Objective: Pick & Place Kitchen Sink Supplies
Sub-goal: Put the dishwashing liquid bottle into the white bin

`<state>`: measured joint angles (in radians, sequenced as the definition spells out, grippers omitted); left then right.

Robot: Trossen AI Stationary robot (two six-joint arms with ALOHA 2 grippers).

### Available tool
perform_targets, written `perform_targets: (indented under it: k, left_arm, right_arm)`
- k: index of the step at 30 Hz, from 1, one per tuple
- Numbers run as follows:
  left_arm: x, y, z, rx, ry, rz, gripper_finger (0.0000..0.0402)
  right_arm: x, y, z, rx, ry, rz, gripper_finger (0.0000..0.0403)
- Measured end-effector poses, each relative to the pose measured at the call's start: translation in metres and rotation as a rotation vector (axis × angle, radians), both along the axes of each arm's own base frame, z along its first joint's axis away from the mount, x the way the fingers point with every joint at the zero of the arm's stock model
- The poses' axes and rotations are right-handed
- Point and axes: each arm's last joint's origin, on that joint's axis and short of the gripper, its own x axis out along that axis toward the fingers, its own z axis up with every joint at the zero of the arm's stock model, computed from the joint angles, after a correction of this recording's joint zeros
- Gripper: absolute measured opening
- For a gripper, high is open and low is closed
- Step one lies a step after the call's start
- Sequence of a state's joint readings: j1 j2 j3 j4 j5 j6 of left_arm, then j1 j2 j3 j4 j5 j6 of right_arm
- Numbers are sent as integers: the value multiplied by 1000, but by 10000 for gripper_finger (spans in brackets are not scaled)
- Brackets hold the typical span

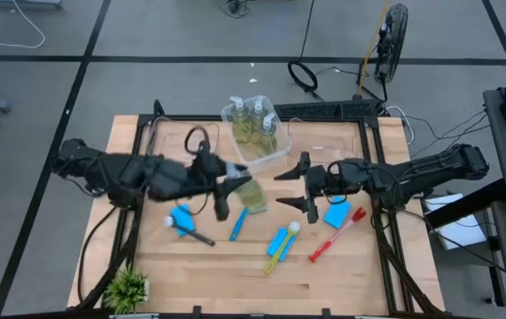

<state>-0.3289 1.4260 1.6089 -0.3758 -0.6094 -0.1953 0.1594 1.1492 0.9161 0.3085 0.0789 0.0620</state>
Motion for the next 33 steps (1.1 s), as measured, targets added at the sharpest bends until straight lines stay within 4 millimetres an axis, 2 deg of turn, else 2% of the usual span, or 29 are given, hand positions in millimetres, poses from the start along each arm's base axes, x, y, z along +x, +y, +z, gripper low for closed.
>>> perform_targets:
  k: [3,8,14,16,19,26,29,33]
  left_arm:
    - [11,14,1,-8,-32,-4,109]
    - [31,28,-11,-11,-4,-21,108]
    - [51,40,-25,-26,17,-21,108]
    - [54,44,-26,-30,15,-26,108]
    - [55,48,-26,-32,9,-16,108]
    - [56,48,-28,-34,17,-17,108]
    - [56,48,-28,-38,19,-17,108]
    - [56,48,-28,-34,23,-12,108]
  right_arm:
    - [1,-8,4,5,-36,-33,300]
    - [2,-20,4,11,-38,-80,333]
    - [9,-27,11,56,14,-79,351]
    - [17,-26,15,53,57,-48,353]
    - [27,-24,15,36,147,-29,354]
    - [44,-26,26,26,132,-5,352]
    - [46,-29,28,37,124,-2,336]
    - [46,-33,29,71,123,-17,296]
